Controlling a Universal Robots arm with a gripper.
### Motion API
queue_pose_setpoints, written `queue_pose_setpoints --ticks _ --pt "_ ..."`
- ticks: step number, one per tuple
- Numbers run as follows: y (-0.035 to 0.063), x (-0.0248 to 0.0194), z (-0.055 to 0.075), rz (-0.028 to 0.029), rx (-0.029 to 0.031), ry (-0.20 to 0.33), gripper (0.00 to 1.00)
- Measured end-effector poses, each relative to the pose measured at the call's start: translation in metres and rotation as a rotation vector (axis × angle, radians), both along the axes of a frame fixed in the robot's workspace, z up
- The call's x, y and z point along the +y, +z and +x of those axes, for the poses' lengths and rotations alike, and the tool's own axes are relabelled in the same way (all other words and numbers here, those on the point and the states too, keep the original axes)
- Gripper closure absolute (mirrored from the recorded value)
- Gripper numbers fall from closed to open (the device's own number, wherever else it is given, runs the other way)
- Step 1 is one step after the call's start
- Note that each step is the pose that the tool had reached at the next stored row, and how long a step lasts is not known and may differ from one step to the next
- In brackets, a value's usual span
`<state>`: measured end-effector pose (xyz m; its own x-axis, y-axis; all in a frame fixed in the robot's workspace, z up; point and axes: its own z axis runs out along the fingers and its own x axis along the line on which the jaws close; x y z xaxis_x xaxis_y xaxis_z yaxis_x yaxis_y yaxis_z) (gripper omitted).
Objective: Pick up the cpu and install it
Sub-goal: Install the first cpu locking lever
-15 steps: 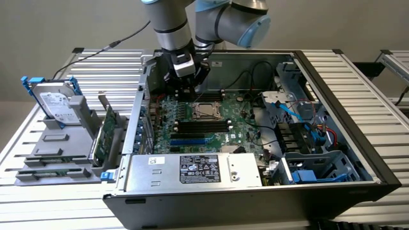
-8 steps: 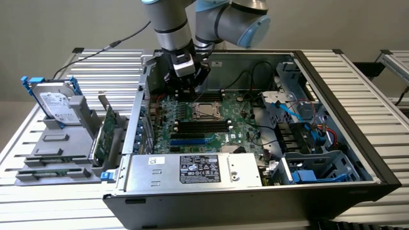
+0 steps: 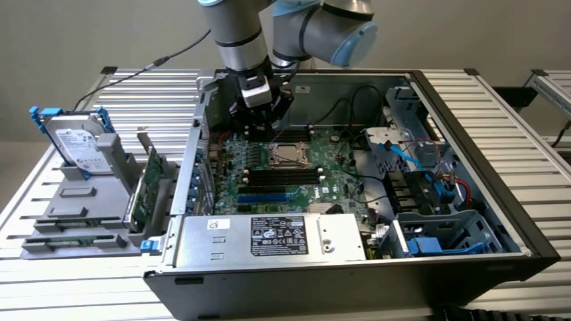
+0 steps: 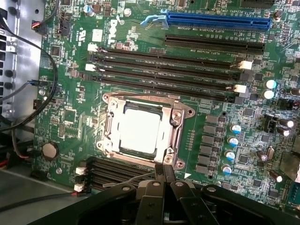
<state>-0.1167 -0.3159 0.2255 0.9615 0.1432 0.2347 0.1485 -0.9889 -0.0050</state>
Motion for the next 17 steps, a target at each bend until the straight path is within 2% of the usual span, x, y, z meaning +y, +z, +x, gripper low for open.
queue_pose_setpoints --ticks 9,17 --pt "-0.002 0.0039 0.0002 -0.0047 0.0018 -0.006 0.89" --pt "-0.0047 0.0068 0.0014 -0.0052 0.0027 -0.008 0.89"
